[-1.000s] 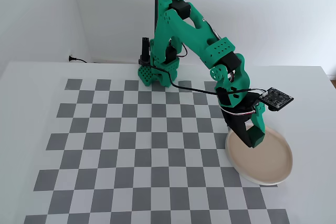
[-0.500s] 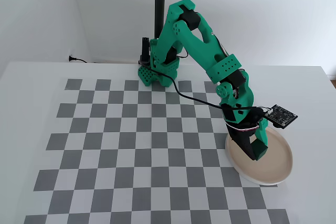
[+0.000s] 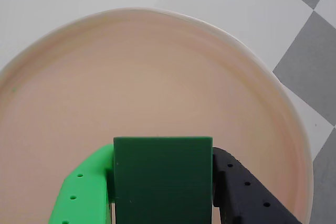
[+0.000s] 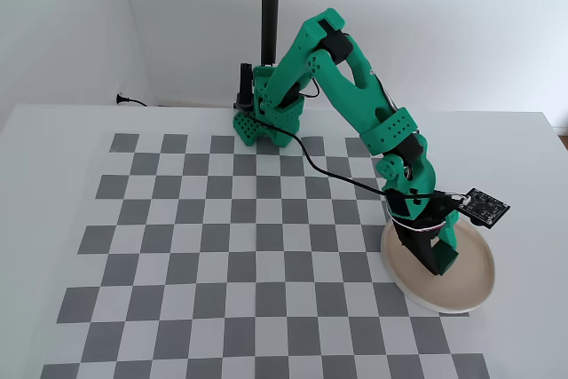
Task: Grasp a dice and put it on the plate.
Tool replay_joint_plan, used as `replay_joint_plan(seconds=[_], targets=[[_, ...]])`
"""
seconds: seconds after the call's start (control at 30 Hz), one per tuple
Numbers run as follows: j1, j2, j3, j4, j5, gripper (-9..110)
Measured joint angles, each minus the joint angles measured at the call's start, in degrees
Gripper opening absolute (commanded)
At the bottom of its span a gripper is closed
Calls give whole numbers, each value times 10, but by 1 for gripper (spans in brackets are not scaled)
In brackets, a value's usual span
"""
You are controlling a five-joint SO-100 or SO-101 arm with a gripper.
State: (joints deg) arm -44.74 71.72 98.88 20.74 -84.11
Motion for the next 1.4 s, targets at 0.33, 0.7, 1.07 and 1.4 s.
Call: replay_joint_plan(seconds=[0.33, 0.7, 1.07, 1.4], targets=[[0, -4, -1, -4, 0, 18], [0, -1, -1, 18, 0, 14], [33, 105, -1, 123, 0, 5], [75, 222, -1, 229, 0, -4]])
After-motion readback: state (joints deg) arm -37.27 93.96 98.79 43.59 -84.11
